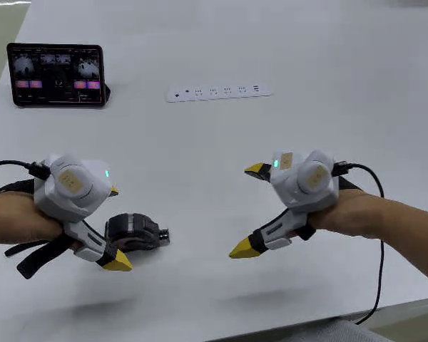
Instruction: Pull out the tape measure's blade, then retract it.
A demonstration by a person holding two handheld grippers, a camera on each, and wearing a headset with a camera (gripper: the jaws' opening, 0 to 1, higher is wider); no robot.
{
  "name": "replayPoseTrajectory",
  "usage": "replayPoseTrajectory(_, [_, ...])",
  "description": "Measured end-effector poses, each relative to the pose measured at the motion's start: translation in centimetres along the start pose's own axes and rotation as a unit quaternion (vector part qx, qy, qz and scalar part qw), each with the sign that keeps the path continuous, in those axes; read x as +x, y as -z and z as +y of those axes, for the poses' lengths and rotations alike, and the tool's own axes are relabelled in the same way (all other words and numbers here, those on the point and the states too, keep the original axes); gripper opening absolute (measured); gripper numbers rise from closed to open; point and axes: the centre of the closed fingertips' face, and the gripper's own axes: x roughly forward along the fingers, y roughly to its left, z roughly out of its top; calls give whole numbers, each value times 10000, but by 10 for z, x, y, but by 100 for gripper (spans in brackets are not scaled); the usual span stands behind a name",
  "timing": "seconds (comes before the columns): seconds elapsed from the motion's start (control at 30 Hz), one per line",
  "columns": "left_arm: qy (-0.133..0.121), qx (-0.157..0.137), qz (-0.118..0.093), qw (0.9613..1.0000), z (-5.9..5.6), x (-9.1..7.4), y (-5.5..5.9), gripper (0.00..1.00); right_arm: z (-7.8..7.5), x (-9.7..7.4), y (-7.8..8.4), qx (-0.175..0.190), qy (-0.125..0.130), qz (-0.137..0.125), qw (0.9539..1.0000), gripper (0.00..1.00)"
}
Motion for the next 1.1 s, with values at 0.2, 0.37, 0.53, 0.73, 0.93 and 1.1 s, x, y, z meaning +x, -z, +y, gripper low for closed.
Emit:
replayPoseTrajectory(0.2, [129, 223, 350, 9991, -8, 11, 5, 64, 3, 20, -10, -240, -243, -41, 9994, 99])
replayPoseTrajectory(0.37, [-34, 499, 634, 9967, -7, 20, 10, 48, 9, 37, -18, -384, -443, -48, 9983, 99])
replayPoseTrajectory(0.53, [-150, 450, 688, 9965, -2, 22, 12, 45, 13, 45, -26, -448, -508, -22, 9977, 99])
replayPoseTrajectory(0.73, [-302, 672, 664, 9951, 6, 25, 13, 32, 15, 61, -30, -632, -542, 27, 9965, 92])
replayPoseTrajectory(0.93, [-191, 622, 583, 9962, 9, 26, 12, 32, 21, 80, -28, -779, -657, 151, 9947, 82])
replayPoseTrajectory(1.1, [-189, 645, 589, 9960, 7, 26, 11, 31, 24, 97, -25, -886, -728, 282, 9930, 69])
